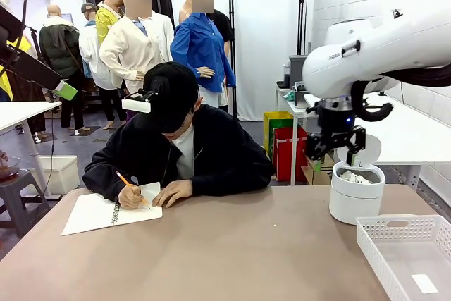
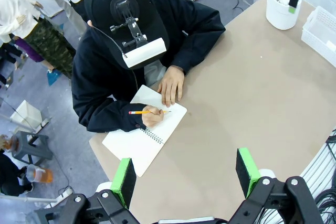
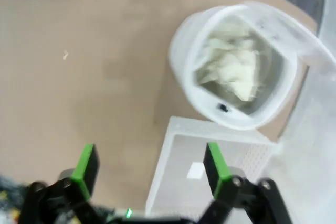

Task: Sort the paper based on its condition.
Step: If a person hands you a paper, place it in the Organizing basket , and if it's crumpled, put it in the Trash can.

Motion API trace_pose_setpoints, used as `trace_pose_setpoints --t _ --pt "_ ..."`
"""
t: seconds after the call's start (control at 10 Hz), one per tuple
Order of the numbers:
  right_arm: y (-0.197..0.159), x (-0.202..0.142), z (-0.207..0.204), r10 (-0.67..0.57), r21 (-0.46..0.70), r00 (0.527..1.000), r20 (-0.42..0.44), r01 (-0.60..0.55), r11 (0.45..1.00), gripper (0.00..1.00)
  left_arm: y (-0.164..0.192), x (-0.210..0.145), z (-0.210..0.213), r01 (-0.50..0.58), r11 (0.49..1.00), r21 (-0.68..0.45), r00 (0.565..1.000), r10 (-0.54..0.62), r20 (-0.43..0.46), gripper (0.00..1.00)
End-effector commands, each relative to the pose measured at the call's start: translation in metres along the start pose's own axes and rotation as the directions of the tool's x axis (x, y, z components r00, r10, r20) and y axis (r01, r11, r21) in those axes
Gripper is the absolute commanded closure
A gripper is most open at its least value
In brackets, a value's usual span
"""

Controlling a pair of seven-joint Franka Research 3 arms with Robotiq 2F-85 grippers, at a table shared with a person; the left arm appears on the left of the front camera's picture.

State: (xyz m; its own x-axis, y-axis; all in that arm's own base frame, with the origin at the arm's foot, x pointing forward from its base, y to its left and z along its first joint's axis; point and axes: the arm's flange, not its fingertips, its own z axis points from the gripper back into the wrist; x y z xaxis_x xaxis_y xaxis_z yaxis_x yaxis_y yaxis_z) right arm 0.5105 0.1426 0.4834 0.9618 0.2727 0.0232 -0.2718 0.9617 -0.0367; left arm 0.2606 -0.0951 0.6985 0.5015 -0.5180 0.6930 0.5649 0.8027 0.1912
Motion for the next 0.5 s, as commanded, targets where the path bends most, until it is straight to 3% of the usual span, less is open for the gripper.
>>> trace_pose_setpoints --t 0.0,0.4 --pt "0.023 -0.014 -0.009 0.198 0.023 0.979 -0.043 -0.197 0.980 0.00 0.000 0.000 0.001 -0.001 1.000 0.001 1.000 0.001 0.001 0.00" --pt "0.070 -0.019 -0.012 0.475 0.049 0.880 0.012 -0.475 0.878 0.00 0.000 0.000 0.001 -0.001 1.000 0.001 1.000 0.001 0.001 0.00"
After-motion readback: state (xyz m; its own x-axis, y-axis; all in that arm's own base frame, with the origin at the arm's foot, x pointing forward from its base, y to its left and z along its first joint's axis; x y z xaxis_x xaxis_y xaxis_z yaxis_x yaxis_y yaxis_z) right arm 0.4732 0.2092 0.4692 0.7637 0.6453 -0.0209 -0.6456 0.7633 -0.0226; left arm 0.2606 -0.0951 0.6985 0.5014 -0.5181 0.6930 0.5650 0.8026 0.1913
